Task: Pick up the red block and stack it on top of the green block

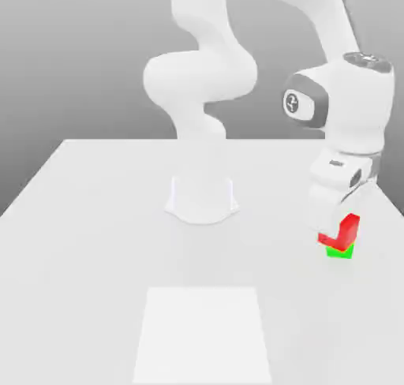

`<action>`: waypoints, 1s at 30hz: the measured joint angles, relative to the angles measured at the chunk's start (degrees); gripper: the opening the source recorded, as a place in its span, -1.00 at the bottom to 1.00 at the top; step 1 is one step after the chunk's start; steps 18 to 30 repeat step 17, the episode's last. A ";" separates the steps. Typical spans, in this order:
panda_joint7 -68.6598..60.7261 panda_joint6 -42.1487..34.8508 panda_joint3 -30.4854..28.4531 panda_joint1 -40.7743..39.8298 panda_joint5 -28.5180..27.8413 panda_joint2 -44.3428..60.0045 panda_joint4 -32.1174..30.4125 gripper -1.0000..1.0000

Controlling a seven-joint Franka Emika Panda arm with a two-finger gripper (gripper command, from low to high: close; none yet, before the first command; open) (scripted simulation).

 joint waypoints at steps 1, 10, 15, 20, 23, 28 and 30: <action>-2.01 -0.24 0.90 2.09 0.63 -0.98 -0.73 -1.00; -4.10 6.78 5.25 6.24 -4.27 4.01 -2.92 -1.00; 3.05 14.11 3.91 4.66 -14.59 12.08 -2.86 1.00; 3.05 14.10 3.92 4.65 -14.59 12.08 -2.86 1.00; 3.05 14.10 3.92 4.65 -14.59 12.08 -2.86 1.00; 3.05 14.10 3.92 4.65 -14.59 12.08 -2.86 1.00; 3.05 14.10 3.92 4.65 -14.59 12.08 -2.86 1.00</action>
